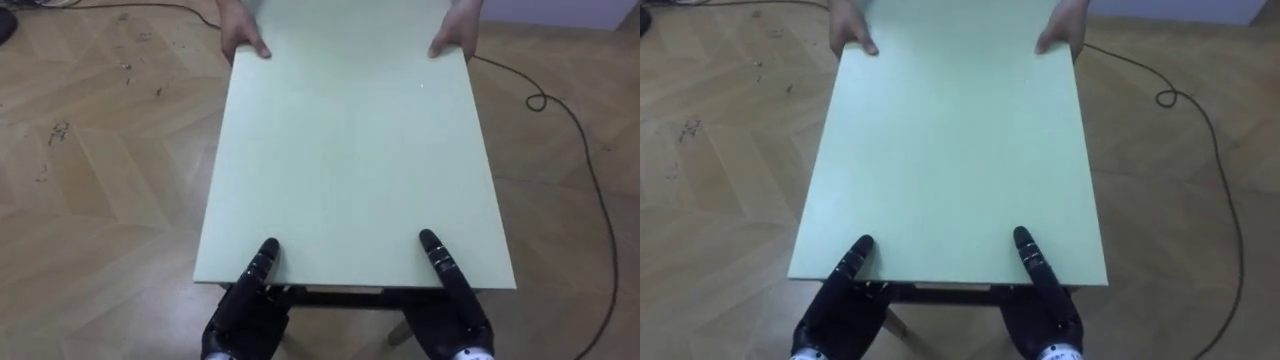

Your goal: Move table with human

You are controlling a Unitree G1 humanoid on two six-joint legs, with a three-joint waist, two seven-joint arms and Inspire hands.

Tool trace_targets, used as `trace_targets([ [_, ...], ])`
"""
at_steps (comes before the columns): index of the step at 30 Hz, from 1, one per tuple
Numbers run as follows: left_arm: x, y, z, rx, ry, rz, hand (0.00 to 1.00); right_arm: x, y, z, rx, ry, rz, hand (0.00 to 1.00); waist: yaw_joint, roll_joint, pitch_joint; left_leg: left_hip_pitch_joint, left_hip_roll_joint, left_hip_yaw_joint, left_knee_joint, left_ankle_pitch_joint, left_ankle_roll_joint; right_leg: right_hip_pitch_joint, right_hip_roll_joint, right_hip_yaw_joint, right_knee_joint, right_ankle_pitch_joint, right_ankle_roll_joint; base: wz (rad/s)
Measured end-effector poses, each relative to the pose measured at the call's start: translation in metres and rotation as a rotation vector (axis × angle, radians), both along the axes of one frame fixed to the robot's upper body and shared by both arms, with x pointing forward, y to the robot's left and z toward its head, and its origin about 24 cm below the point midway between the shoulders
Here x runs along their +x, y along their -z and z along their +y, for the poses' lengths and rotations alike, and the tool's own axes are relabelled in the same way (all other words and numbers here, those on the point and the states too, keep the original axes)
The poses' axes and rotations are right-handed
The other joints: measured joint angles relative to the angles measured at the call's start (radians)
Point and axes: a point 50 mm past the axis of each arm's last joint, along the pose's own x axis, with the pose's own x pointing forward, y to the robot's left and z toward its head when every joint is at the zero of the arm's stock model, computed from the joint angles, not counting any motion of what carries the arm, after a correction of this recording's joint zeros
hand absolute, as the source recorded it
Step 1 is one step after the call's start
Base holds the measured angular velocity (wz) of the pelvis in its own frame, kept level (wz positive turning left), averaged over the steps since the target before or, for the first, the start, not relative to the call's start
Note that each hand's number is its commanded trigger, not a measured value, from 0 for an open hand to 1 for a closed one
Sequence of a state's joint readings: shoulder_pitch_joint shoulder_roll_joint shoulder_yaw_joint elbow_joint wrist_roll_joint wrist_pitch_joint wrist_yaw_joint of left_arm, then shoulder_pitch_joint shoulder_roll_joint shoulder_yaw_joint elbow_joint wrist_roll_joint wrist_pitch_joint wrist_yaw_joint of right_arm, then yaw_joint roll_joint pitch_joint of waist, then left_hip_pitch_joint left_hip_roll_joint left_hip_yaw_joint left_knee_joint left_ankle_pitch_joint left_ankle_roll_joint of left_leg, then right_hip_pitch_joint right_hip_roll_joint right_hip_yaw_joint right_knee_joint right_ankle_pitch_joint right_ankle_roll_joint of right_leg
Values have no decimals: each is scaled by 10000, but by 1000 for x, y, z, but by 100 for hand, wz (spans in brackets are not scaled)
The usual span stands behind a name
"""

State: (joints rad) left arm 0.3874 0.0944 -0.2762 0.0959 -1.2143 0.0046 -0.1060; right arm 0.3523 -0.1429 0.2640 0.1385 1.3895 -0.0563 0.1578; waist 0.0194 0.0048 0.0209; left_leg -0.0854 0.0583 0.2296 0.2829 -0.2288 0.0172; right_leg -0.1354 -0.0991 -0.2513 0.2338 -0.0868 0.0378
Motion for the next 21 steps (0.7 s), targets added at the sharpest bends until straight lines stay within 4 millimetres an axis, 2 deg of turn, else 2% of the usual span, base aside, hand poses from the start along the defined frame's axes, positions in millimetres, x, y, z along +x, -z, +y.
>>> trace_targets([
  [5,-4,2,2,98,-66,67,100,-2,1,3,-5,-66,-38,100,106,-126,50,-13,-7,-254,-103,-1,-9,170,22,-186,-150,1,0,12],
  [10,-4,2,0,24,-59,65,100,3,-2,0,-247,-186,-266,100,180,-117,51,-169,10,-538,-109,11,-42,177,61,-276,-153,-2,3,17],
  [13,-4,2,0,-85,-35,8,100,5,-4,-2,-281,-260,-431,100,206,-45,38,-293,27,-894,60,37,-78,292,66,-622,-153,-14,-4,39],
  [16,-3,1,-1,-139,-58,-34,100,7,-5,-3,-348,-265,-504,100,168,-2,31,-491,-15,-1271,270,43,-88,435,21,-869,-70,-218,-37,51],
  [18,-3,1,-1,-114,-55,-40,100,6,-4,-3,-352,-275,-493,100,170,119,35,-504,-21,-1398,280,68,-130,544,17,-956,-14,-332,-80,51],
  [19,-3,1,-1,-104,-58,-25,100,6,-4,-2,-371,-293,-495,100,179,225,62,-502,-32,-1522,262,94,-168,620,18,-992,23,-397,-93,51],
  [21,-4,1,0,-80,-62,-8,100,6,-4,-2,-359,-299,-474,100,138,322,67,-608,-37,-1506,266,161,-240,747,-16,-1221,20,-558,-87,63],
])
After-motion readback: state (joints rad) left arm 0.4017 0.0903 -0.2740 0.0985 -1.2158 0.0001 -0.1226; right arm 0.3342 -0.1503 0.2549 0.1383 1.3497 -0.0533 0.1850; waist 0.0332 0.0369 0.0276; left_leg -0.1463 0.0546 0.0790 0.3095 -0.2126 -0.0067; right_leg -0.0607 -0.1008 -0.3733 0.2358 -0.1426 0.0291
